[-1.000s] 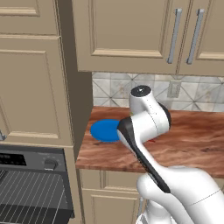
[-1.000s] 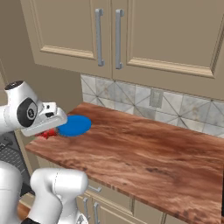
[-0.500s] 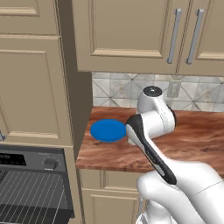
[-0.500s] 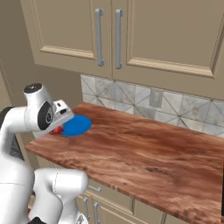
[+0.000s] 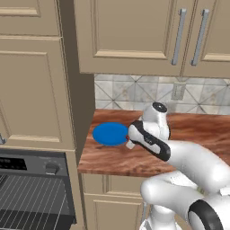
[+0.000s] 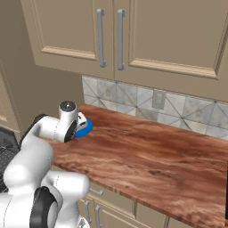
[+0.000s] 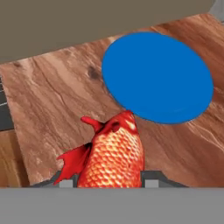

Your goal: Take the fish from the oven and place it on the plate on the counter.

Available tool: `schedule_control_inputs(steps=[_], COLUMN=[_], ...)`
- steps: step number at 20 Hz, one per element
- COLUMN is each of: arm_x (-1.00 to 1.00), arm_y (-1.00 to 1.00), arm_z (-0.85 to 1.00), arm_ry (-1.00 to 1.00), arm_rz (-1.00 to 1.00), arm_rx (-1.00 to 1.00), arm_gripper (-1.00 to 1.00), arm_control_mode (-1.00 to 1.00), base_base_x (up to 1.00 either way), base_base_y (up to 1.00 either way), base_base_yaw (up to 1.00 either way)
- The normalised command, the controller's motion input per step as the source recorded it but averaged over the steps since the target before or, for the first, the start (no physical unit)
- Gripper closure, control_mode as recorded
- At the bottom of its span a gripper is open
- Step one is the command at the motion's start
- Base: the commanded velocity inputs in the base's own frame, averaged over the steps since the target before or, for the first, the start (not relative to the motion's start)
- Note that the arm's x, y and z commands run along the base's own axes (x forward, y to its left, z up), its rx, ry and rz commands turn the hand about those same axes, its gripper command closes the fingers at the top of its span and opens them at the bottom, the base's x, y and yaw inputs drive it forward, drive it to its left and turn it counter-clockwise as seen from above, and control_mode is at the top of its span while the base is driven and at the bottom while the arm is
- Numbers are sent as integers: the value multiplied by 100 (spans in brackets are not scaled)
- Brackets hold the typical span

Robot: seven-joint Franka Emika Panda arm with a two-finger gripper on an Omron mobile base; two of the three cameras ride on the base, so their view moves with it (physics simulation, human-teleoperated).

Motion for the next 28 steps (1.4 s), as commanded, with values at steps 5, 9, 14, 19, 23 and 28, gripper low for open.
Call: schedule_control_inputs(steps=[5,9,14,19,23,28], arm_x=[74,11,0,16,66,33], arm_y=[2,6,3,17,26,4], arm_z=[-23,16,64,9,-19,-25], arm_ry=[0,0,0,8,25,4], arm_rz=[0,-2,0,0,-1,-1], arm_rx=[6,0,0,0,-1,0], arm_gripper=[100,100,100,100,100,100], arm_control_mode=[-100,-100,-100,-100,-100,-100], base_base_x=[0,0,0,0,0,0], base_base_y=[0,0,0,0,0,0], base_base_yaw=[0,0,0,0,0,0])
